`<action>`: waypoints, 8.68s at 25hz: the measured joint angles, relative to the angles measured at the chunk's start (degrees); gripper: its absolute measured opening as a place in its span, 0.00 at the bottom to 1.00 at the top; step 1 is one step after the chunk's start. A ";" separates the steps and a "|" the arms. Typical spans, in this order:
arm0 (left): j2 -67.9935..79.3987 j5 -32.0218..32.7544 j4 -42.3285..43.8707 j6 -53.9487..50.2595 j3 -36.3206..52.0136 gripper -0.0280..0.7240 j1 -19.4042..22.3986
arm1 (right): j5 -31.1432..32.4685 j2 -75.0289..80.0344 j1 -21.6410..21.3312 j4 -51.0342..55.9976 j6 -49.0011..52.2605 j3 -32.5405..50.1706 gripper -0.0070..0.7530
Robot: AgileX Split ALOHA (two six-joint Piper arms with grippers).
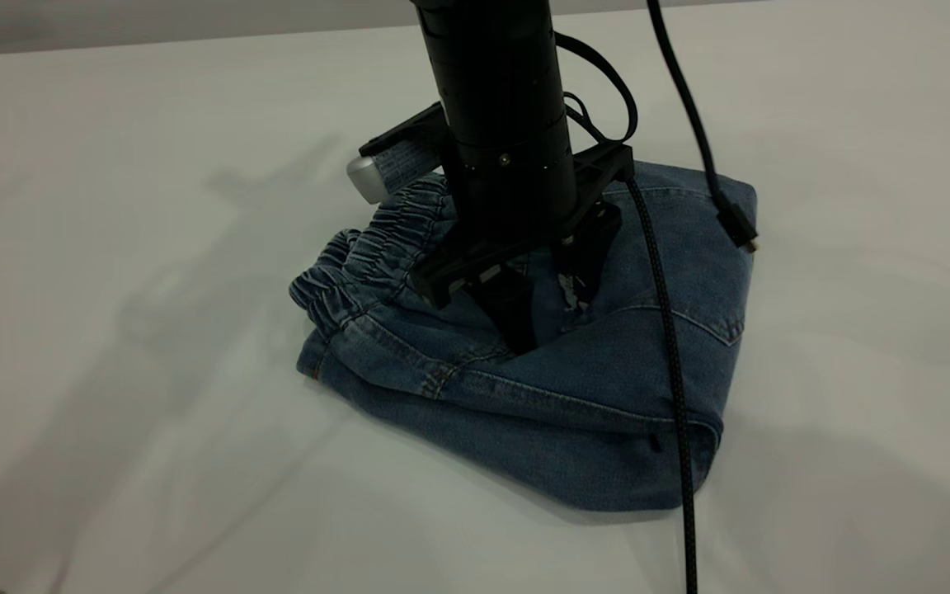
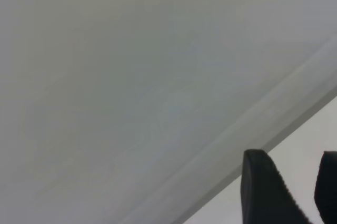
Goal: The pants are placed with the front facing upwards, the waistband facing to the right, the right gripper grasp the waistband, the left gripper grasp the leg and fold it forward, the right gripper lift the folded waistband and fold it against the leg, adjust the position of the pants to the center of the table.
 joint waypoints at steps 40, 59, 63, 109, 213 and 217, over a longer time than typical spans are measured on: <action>0.00 -0.11 0.00 0.00 0.00 0.39 0.00 | -15.34 -1.53 -0.10 30.82 12.65 0.00 0.48; 0.00 -0.11 -0.07 0.05 0.00 0.39 0.00 | -10.14 -0.18 -1.53 28.39 13.42 -8.25 0.48; 0.00 -0.11 -0.07 0.05 0.00 0.39 0.00 | -13.57 0.45 -1.91 27.37 18.61 -8.04 0.48; 0.00 -0.09 -0.04 0.00 0.00 0.39 0.00 | -1.13 1.09 2.85 15.19 13.46 -7.93 0.48; -90.70 57.13 -1.74 -19.30 43.75 0.36 -0.07 | -5.57 -136.97 -5.14 -1.77 4.55 70.27 0.39; -90.70 57.13 -1.74 -19.31 43.75 0.36 -0.07 | -5.57 -136.97 -17.78 -1.77 4.55 70.27 0.39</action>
